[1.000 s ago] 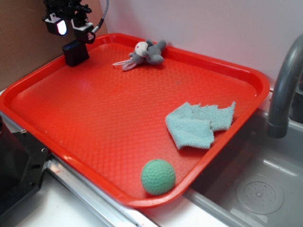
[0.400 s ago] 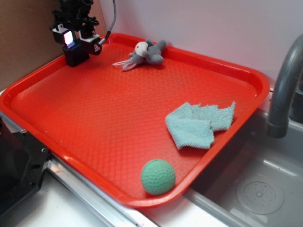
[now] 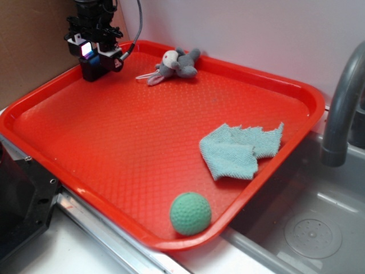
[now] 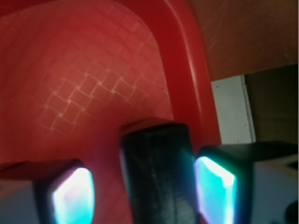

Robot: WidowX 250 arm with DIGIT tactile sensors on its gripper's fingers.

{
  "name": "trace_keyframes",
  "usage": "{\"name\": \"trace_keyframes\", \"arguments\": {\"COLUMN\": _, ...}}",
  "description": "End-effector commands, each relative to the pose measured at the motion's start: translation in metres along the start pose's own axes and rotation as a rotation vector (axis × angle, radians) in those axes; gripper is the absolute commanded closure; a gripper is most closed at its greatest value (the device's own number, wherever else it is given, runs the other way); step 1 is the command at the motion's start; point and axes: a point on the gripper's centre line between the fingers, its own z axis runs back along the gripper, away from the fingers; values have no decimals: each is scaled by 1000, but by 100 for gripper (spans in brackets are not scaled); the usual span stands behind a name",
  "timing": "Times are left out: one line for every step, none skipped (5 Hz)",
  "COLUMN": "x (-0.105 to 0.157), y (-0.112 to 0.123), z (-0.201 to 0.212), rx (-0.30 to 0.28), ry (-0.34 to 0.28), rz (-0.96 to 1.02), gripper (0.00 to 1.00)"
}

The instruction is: Grab the black box.

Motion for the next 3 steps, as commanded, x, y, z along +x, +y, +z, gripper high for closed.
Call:
{"name": "trace_keyframes", "arguments": {"x": 4, "y": -7, "z": 8, "rx": 16, "ry": -28, "rz": -29, "gripper": 100}}
{"name": "trace_keyframes", "arguments": {"x": 4, "y": -7, "z": 8, "rx": 21, "ry": -24, "rz": -33, "gripper": 100}}
{"name": "trace_keyframes", "arguments": {"x": 4, "y": -6, "z": 7, "rx": 20, "ry": -20, "rz": -29, "gripper": 100}}
